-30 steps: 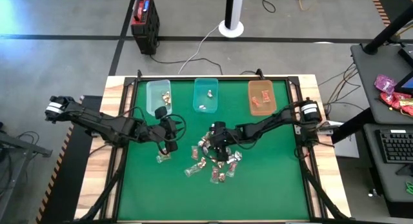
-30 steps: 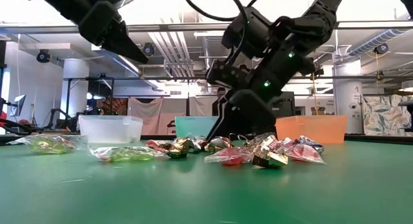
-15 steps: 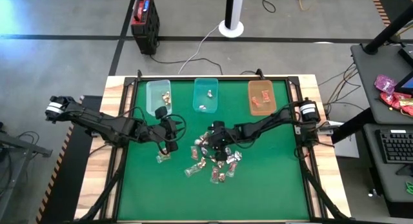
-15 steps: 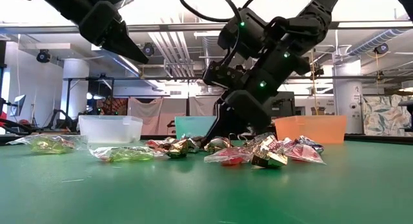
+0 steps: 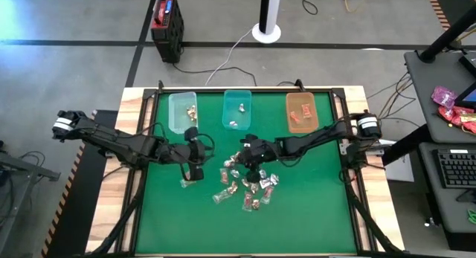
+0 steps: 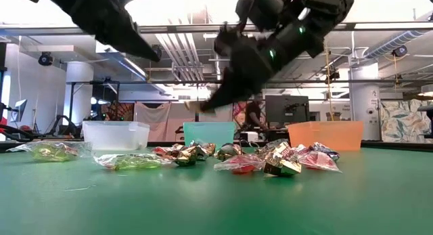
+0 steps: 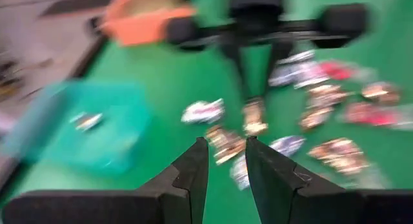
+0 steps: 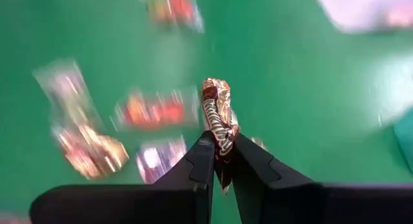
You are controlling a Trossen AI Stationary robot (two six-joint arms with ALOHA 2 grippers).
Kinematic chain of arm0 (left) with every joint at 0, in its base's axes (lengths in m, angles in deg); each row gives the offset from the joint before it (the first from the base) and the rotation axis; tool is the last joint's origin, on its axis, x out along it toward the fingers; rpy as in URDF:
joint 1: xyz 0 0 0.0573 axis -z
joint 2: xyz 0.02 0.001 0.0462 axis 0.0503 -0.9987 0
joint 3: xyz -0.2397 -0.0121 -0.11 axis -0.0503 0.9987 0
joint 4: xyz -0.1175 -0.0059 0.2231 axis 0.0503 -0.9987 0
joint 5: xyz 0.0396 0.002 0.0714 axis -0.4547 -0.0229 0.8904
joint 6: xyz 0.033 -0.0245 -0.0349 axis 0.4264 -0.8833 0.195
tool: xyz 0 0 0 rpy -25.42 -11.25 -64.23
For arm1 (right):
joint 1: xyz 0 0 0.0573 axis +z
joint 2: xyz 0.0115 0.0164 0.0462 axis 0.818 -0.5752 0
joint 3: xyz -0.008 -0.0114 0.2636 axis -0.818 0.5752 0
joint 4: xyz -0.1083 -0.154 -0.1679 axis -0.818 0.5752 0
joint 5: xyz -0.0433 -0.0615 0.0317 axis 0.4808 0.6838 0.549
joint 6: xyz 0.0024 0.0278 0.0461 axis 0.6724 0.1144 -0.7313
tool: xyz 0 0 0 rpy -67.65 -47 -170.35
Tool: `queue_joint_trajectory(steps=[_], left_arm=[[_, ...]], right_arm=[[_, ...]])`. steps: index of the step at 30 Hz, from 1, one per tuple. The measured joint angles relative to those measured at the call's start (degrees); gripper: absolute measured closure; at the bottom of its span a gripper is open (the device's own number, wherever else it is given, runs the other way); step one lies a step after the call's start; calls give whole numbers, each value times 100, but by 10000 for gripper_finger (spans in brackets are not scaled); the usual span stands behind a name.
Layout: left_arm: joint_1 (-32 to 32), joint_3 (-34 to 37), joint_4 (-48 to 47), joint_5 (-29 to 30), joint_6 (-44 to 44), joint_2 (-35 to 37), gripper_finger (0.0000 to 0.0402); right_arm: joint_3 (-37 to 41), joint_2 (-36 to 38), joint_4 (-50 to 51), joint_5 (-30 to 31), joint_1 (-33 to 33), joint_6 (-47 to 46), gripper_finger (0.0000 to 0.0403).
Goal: Sort candy by brand, put in halloween buckets
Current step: Put the gold wrap candy into the white bin
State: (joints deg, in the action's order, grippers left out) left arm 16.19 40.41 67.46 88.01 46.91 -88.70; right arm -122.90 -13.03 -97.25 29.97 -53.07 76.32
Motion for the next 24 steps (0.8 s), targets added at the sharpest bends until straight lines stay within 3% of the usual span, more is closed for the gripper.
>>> queue_joint_trajectory(steps=[2,9,14,20,24], left_arm=[[3,86,348,-269,194,-18,313],[-7,396,1207,-155,290,-136,295],[-4,411,1278,-155,264,-291,272],[-4,411,2014,-143,663,-676,250],[4,411,2279,182,857,-844,247]], right_arm=[[0,94,-294,-183,-36,-184,373],[-2,153,-1116,-424,-44,-226,374],[-2,169,-1325,-420,-85,-228,374],[-120,174,-1474,-424,-122,-167,374],[-197,174,-1403,-424,-124,-54,374]])
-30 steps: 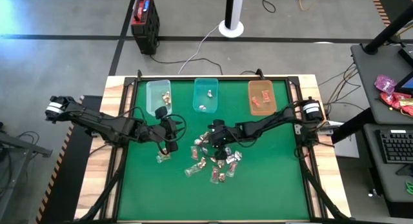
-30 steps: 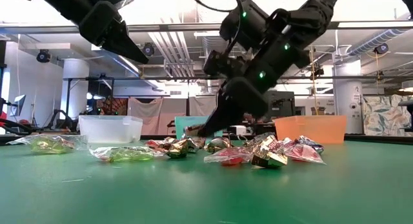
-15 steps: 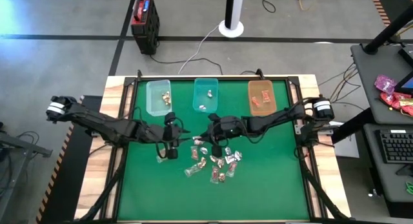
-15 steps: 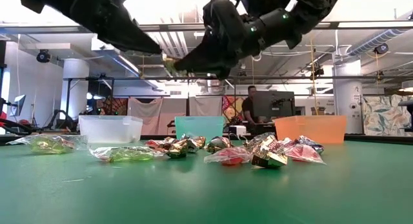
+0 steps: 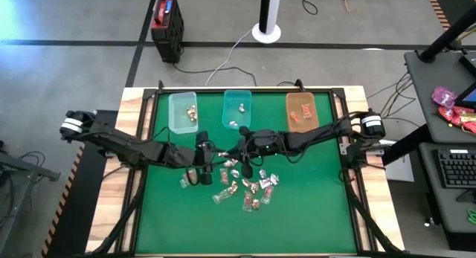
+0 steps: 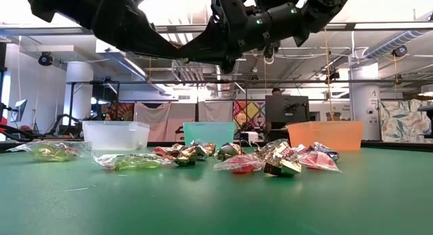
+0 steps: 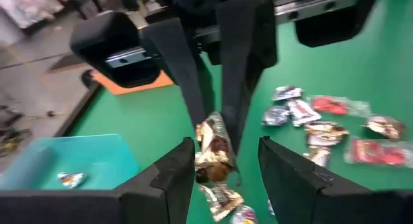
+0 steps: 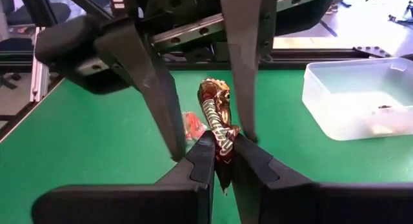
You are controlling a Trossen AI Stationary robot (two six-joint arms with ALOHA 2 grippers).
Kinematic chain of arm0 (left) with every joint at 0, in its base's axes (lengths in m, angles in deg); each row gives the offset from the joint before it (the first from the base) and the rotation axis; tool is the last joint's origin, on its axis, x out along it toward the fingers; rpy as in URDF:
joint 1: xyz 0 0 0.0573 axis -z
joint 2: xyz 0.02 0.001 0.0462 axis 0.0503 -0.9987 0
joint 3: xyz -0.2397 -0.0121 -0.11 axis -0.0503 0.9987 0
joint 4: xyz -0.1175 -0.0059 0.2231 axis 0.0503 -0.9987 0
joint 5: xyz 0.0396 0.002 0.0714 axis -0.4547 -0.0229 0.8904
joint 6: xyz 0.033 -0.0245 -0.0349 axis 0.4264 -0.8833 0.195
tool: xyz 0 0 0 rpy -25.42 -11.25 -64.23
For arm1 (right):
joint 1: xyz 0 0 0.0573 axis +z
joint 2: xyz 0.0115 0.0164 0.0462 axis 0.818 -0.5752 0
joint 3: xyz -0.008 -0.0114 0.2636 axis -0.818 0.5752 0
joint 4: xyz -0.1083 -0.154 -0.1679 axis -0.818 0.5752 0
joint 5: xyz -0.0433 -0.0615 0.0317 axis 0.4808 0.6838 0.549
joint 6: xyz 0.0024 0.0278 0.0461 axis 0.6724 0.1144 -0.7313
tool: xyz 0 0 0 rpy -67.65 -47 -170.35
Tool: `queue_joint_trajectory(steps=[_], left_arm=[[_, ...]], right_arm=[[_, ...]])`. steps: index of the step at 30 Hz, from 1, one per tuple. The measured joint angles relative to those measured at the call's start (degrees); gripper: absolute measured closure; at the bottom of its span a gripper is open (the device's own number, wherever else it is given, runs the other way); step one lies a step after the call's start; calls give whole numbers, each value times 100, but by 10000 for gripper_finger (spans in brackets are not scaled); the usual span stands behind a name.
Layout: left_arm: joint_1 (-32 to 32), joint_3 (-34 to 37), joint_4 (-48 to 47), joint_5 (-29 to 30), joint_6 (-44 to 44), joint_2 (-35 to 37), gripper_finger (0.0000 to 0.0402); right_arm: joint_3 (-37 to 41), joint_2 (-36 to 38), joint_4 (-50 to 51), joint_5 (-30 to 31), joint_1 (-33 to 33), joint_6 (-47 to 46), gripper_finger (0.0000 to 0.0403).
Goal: Sort candy by brand, put in halloween buckets
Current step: Put the gold wrap candy into the white bin
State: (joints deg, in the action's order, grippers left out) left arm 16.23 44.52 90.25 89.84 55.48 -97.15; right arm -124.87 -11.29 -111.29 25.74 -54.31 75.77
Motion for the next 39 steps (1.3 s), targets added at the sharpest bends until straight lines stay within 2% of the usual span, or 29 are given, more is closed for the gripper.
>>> queue_joint_trajectory(steps=[10,20,24,29,33,39], left_arm=[[-4,0,104,143,55,82,259],[-4,0,65,139,117,99,353],[-2,0,65,221,157,99,372],[-4,0,65,329,219,131,368],[-4,-1,-8,908,237,216,364],[-83,-7,-452,2656,598,535,364]], right_arm=[[-27,0,73,1,0,146,374],[-28,0,96,22,-15,172,373],[-28,0,101,65,-22,130,347],[-81,0,141,89,-92,-8,296],[-155,13,167,369,-189,-141,261],[-429,55,716,1201,-351,-495,225]])
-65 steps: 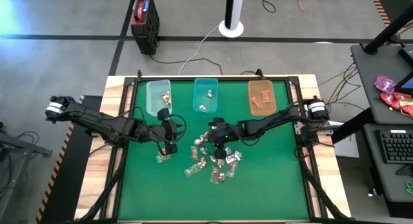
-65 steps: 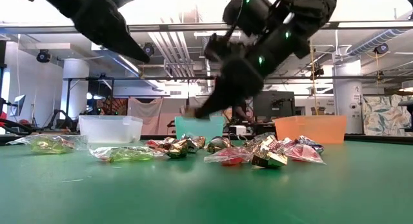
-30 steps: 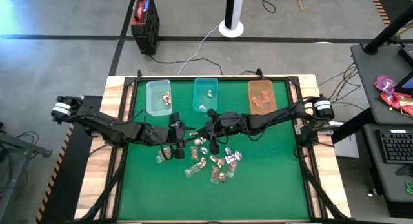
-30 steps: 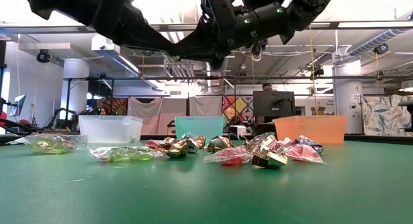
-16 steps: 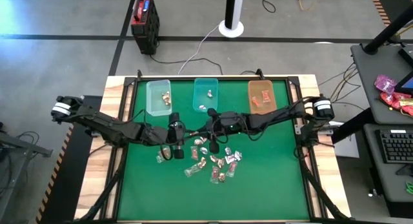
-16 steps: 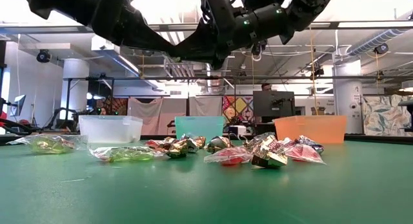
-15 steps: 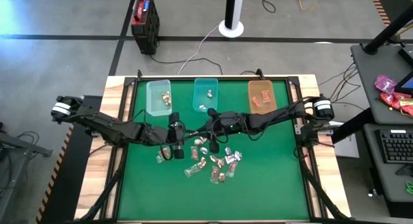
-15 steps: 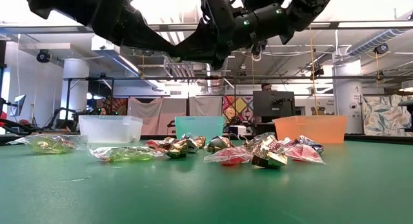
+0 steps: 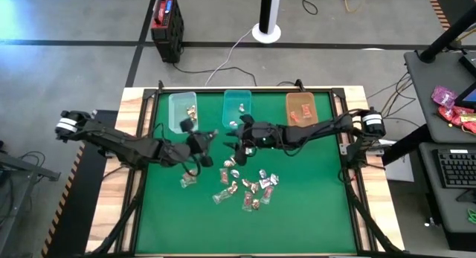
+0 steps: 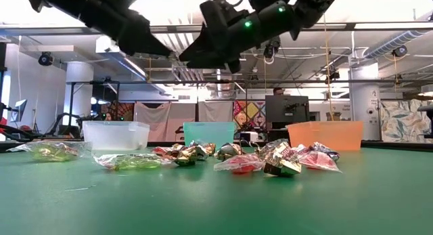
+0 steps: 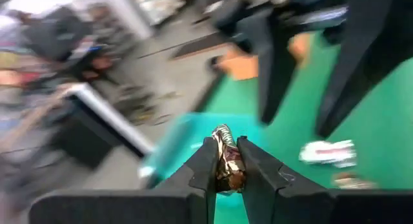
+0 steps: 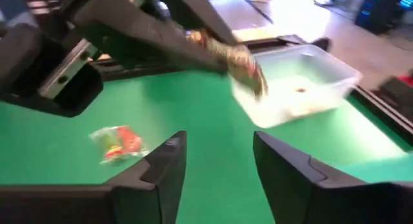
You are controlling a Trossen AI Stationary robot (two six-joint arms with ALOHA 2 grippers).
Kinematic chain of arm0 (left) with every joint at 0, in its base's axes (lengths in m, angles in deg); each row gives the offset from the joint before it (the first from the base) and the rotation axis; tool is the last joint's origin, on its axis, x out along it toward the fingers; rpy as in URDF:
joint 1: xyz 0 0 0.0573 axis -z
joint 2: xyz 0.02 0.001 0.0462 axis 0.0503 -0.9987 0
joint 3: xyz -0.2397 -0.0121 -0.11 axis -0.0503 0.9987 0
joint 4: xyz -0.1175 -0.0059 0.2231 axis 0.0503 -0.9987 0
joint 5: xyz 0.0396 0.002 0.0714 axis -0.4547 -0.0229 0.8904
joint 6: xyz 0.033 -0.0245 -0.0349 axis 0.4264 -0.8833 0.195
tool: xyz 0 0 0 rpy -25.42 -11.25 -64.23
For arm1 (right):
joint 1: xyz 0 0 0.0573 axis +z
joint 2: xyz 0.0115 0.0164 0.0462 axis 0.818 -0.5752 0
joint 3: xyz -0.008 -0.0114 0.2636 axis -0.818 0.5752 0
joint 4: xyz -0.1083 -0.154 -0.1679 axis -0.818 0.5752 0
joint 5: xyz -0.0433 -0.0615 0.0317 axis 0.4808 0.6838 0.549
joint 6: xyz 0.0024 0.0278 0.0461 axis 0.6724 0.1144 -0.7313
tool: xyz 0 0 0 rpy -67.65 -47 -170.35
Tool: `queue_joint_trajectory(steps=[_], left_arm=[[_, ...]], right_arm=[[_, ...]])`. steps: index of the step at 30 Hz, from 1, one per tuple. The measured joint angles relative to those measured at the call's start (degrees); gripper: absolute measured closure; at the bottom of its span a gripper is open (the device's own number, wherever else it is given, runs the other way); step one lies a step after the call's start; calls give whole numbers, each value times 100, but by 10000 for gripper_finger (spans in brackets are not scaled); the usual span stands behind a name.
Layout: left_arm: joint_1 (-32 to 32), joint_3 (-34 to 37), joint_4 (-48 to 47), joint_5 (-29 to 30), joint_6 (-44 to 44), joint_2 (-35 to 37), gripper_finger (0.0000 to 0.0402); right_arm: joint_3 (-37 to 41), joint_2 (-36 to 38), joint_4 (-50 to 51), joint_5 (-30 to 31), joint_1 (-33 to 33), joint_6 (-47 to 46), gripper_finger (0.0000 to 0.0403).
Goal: Sort candy by brand, put in halloween buckets
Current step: Put the gold wrap candy into the white bin, then put the silver wrap candy into the blue bin
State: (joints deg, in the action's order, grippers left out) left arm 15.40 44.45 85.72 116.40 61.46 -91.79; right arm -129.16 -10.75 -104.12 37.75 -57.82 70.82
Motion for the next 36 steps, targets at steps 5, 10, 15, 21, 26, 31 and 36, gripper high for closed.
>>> queue_joint_trajectory(steps=[5,10,15,21,26,31,36], left_arm=[[-390,-2,-876,772,22,441,363],[-1312,-2,-2177,427,-530,929,364],[-3019,-92,-3465,-1819,-1347,1287,368],[-4612,-190,-3678,-3672,-1948,1182,350],[-4881,-190,-3732,-3735,-1901,996,291],[-4852,-190,-3489,-3963,-1891,1028,229],[-4703,-8,-2057,-7784,-1082,1669,193]], right_arm=[[-231,2,225,180,-191,-113,210],[-266,4,332,164,-204,-100,207],[-261,9,575,174,-210,-131,206],[-261,9,679,172,-208,-131,206],[-261,9,681,174,-210,-161,206],[-259,9,740,172,-210,-164,206],[-249,9,1048,-305,-210,30,206]])
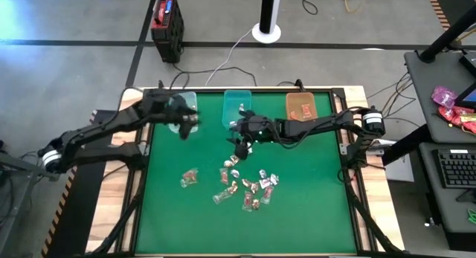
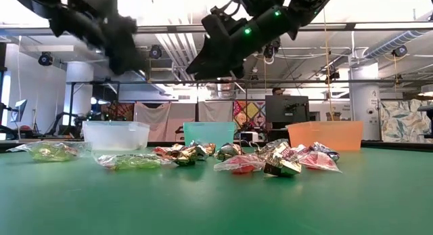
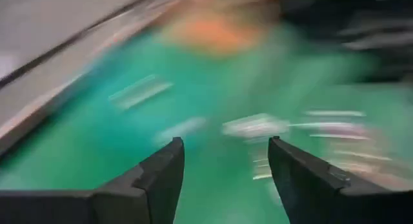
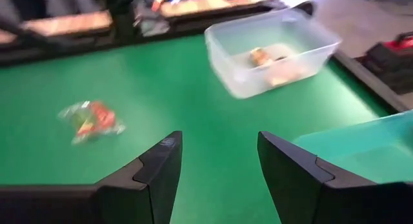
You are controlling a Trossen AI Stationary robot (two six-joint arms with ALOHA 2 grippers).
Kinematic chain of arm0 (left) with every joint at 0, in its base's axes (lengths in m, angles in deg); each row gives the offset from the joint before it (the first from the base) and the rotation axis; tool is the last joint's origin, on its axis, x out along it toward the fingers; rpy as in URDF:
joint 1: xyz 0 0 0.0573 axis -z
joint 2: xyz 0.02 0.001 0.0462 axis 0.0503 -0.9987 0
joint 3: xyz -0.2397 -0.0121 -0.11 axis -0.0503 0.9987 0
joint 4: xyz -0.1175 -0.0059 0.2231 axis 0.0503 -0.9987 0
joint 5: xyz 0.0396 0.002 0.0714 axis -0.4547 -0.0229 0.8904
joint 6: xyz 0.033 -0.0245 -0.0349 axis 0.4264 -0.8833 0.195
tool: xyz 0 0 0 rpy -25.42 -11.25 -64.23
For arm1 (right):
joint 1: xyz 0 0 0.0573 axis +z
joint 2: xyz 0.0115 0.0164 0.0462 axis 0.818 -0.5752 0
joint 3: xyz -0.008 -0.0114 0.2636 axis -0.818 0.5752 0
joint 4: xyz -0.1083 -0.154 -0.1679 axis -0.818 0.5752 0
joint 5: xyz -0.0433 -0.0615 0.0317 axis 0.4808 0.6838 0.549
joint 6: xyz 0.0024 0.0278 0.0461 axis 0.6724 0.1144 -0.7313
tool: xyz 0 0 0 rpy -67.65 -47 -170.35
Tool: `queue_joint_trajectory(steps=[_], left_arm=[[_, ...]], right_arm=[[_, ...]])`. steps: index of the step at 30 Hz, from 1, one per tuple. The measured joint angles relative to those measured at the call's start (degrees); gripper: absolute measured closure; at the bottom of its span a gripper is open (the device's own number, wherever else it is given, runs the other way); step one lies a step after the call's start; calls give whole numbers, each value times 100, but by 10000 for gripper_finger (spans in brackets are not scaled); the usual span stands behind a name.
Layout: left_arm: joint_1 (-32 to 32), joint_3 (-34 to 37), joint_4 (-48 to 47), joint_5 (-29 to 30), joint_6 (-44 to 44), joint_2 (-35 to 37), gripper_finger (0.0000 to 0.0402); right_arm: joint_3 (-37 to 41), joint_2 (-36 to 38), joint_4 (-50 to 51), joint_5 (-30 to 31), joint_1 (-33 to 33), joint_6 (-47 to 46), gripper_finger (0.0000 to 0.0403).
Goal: Sort candy by brand, put in halloween buckets
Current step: Put the silver wrap candy into the blue bin
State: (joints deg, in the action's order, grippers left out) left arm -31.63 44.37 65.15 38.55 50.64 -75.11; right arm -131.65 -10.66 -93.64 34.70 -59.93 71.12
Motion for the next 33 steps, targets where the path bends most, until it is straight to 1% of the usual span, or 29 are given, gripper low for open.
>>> queue_joint_trajectory(steps=[1,2,3,4,5,9,10,12,14,16,19,23,24,26,29,31,33], left_arm=[[10,49,249,-986,231,142,191],[22,99,443,-1777,379,288,190],[38,139,601,-2276,432,425,190],[55,174,730,-2434,429,562,190],[78,207,833,-2354,365,684,191],[100,304,887,-1692,104,996,192],[109,310,895,-1568,-50,1044,192],[145,353,915,-1325,-444,1106,192],[255,457,890,-1270,-613,1117,192],[482,632,983,-1314,-611,1113,192],[916,971,1499,-1180,-687,1092,192],[1714,1422,2695,-1128,-622,1056,192],[1876,1492,3010,-1007,-628,1056,192],[2176,1597,3464,-549,-761,1076,192],[2523,1651,3641,69,-858,1061,192],[2689,1643,3639,254,-853,1027,192],[2823,1616,3665,275,-850,972,192]], right_arm=[[14,1,27,-119,1,76,206],[28,4,66,-166,12,146,206],[42,6,81,-166,30,174,206],[57,7,83,-166,44,186,206],[65,7,93,-166,52,187,206],[84,16,237,-169,86,222,206],[84,31,423,-199,107,254,206],[86,89,1123,-474,146,318,206],[86,98,1842,-776,211,293,207],[101,78,2644,-879,285,217,207],[133,44,3349,-875,435,176,207],[143,87,3613,-857,660,65,207],[143,130,3626,-857,713,22,207],[142,205,3618,-866,799,-60,207],[141,342,3782,-858,859,-324,207],[141,437,3983,-867,879,-589,207],[141,544,4327,-875,891,-937,207]])
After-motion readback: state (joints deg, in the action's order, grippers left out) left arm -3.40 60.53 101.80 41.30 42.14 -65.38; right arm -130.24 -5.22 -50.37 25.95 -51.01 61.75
